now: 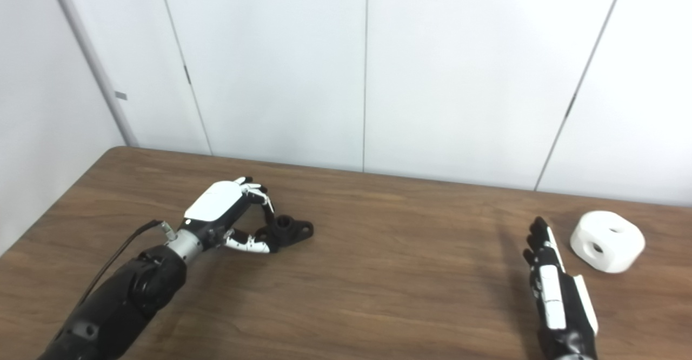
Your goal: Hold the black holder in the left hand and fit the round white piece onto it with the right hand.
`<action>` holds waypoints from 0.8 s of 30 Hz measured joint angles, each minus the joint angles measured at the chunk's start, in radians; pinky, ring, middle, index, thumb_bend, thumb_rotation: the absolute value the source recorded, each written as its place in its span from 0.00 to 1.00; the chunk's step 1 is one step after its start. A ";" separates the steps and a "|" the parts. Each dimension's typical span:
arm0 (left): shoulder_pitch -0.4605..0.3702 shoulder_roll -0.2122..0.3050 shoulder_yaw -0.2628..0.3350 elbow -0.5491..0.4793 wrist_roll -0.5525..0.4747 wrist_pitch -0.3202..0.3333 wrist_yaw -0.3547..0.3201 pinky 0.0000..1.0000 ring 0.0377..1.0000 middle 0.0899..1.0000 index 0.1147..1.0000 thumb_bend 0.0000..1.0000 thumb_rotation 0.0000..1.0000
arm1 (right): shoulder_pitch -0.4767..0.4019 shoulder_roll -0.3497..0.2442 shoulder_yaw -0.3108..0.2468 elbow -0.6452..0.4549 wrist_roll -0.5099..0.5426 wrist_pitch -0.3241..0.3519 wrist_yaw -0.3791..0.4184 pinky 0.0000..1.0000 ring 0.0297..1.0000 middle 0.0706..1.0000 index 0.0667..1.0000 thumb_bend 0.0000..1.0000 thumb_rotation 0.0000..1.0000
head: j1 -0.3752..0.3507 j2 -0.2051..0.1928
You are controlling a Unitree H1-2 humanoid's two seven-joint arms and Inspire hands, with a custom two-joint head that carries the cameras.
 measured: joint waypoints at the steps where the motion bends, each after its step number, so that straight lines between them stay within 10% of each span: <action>1: 0.007 -0.006 -0.001 -0.014 0.000 -0.001 -0.005 0.98 0.87 0.64 0.41 0.52 0.06 | 0.000 0.002 0.000 -0.001 -0.001 0.001 0.000 0.99 1.00 1.00 1.00 0.42 1.00 | -0.006 0.002; 24: 0.034 -0.086 -0.068 -0.112 0.037 -0.085 -0.095 0.95 0.86 0.63 0.41 0.52 0.06 | 0.006 0.045 0.041 -0.021 -0.062 0.013 -0.053 0.96 0.99 0.99 0.99 0.49 1.00 | -0.123 0.038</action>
